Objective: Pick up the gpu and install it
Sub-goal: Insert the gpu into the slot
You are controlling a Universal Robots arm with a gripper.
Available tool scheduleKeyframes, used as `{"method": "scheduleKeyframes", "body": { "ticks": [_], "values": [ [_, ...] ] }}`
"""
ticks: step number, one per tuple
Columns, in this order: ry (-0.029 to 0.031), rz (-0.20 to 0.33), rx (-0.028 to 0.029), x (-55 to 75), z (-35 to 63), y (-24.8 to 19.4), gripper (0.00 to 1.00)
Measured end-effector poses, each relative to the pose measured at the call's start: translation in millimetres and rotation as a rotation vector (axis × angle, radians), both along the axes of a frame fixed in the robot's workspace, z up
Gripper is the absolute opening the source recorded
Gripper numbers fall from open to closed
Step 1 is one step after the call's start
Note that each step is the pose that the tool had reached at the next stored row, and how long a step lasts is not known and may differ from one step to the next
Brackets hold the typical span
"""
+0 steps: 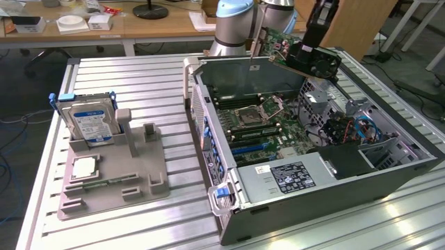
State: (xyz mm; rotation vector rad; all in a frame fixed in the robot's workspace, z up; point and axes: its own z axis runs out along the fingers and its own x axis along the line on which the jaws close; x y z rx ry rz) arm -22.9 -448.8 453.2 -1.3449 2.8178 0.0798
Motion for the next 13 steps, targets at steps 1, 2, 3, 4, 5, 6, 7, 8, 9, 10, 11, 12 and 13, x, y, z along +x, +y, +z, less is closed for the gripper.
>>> {"method": "scheduleKeyframes", "body": {
  "ticks": [1,2,3,4,5,6,7,8,9,10,11,12,13],
  "values": [
    [0.0,0.005,0.0006,0.0,0.0,-0.1,0.27],
    [0.0,0.01,0.0011,0.0,0.0,-0.1,0.27],
    [0.0,0.015,0.0017,0.0,0.0,-0.2,0.27],
    [0.0,0.02,0.0022,0.0,0.0,-0.2,0.27],
    [0.0,0.025,0.0029,0.0,0.0,-0.3,0.27],
    [0.0,0.03,0.0035,0.0,0.0,-0.3,0.27],
    [0.0,0.036,0.004,0.0,0.0,-0.4,0.27],
    [0.0,0.041,0.0046,0.0,0.0,-0.4,0.27],
    [0.0,0.046,0.0052,0.0,0.0,-0.5,0.27],
    [-0.0001,0.051,0.0058,0.0,0.0,-0.5,0.27],
    [0.0,0.057,0.0064,0.0,0.0,-0.5,0.27],
    [0.0,0.062,0.0069,0.0,0.0,-0.6,0.27],
    [0.0,0.067,0.0075,0.0,0.0,-0.6,0.27]
  ]
}}
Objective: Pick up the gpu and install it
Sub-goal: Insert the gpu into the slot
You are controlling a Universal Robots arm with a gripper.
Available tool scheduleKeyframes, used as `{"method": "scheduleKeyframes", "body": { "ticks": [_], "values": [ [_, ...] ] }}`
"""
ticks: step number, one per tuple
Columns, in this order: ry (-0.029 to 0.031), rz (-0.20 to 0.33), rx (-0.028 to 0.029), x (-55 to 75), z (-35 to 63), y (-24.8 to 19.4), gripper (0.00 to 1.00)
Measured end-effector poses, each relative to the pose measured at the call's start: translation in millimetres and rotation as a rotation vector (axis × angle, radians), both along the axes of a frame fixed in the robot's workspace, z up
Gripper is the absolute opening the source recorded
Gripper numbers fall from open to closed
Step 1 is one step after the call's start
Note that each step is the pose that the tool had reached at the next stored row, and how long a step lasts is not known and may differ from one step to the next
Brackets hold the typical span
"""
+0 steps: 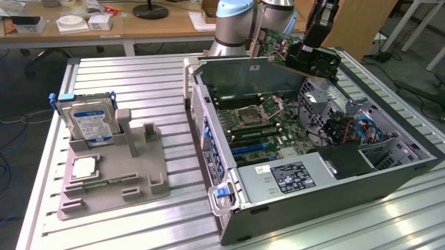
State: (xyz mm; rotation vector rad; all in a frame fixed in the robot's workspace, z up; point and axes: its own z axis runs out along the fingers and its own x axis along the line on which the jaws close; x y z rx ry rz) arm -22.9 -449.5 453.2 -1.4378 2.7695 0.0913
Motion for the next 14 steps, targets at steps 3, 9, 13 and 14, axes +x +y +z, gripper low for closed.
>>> {"method": "scheduleKeyframes", "body": {
  "ticks": [3,9,13,14],
  "values": [
    [0.0001,0.016,0.0019,0.0,0.0,-0.1,0.27],
    [0.0,0.047,0.0073,0.0,0.0,-0.3,0.27],
    [0.0,0.067,0.0106,0.0,0.0,-0.5,0.27],
    [0.0,0.072,0.0115,0.0,0.0,-0.5,0.27]
  ]
}}
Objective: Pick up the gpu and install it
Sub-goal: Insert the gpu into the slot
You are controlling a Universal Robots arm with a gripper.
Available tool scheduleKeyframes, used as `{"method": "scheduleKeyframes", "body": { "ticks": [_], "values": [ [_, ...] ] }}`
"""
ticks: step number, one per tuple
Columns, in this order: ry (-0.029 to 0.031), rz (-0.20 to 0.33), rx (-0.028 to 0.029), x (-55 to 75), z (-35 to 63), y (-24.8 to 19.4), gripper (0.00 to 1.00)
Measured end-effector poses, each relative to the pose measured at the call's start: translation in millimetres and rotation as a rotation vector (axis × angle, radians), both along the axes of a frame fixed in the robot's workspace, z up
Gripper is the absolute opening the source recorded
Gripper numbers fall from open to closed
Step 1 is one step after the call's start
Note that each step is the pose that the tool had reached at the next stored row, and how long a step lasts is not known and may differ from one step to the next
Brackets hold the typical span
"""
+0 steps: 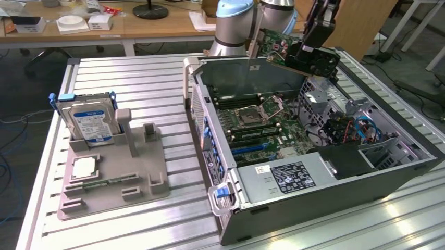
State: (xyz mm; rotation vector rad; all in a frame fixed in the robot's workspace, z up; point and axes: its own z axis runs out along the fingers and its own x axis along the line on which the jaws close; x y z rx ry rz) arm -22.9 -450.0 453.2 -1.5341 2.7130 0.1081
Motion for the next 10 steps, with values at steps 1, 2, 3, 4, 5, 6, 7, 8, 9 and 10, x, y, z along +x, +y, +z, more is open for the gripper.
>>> {"method": "scheduleKeyframes", "body": {
  "ticks": [1,2,3,4,5,6,7,8,9,10],
  "values": [
    [0.0001,0.005,0.0009,0.0,0.0,-0.1,0.27],
    [0.0,0.009,0.002,0.0,0.0,-0.1,0.27],
    [0.0,0.014,0.0031,0.0,0.0,-0.2,0.27],
    [0.0,0.018,0.0041,0.0,0.0,-0.2,0.27],
    [0.0,0.022,0.0051,0.0,0.0,-0.3,0.27],
    [0.0,0.027,0.0062,0.0,0.0,-0.4,0.27],
    [0.0,0.031,0.0072,0.0,0.0,-0.4,0.27],
    [0.0,0.035,0.0083,0.0,0.0,-0.5,0.27],
    [0.0,0.039,0.0095,0.0,0.0,-0.6,0.27],
    [0.0,0.044,0.0107,0.0,0.0,-0.7,0.27]
  ]
}}
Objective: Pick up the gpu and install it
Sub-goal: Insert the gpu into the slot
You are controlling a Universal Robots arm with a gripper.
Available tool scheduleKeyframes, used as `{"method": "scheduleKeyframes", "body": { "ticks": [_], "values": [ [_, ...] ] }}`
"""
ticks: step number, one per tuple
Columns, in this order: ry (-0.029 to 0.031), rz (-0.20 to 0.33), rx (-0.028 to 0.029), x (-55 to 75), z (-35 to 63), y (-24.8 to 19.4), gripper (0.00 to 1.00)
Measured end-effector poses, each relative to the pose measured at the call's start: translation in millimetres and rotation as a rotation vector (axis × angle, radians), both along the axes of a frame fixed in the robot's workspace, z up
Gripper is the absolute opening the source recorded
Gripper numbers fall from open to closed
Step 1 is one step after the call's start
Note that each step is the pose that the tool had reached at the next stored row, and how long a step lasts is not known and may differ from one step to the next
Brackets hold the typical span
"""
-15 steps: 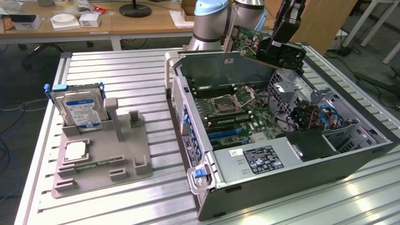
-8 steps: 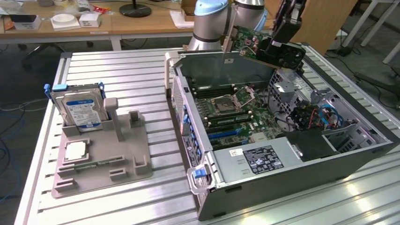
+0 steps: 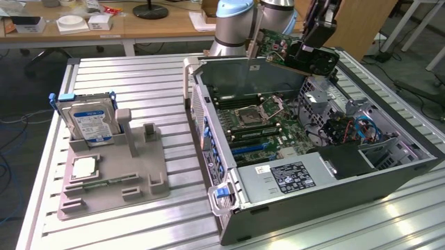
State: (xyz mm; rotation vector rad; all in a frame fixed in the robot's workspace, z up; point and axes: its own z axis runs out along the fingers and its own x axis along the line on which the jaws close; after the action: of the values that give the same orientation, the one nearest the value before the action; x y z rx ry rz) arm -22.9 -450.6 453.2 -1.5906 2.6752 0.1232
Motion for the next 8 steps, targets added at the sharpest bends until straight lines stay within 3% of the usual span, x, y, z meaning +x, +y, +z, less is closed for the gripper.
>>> {"method": "scheduleKeyframes", "body": {
  "ticks": [8],
  "values": [
    [0.0,0.033,0.0088,0.0,0.0,-0.6,0.27]
  ]
}}
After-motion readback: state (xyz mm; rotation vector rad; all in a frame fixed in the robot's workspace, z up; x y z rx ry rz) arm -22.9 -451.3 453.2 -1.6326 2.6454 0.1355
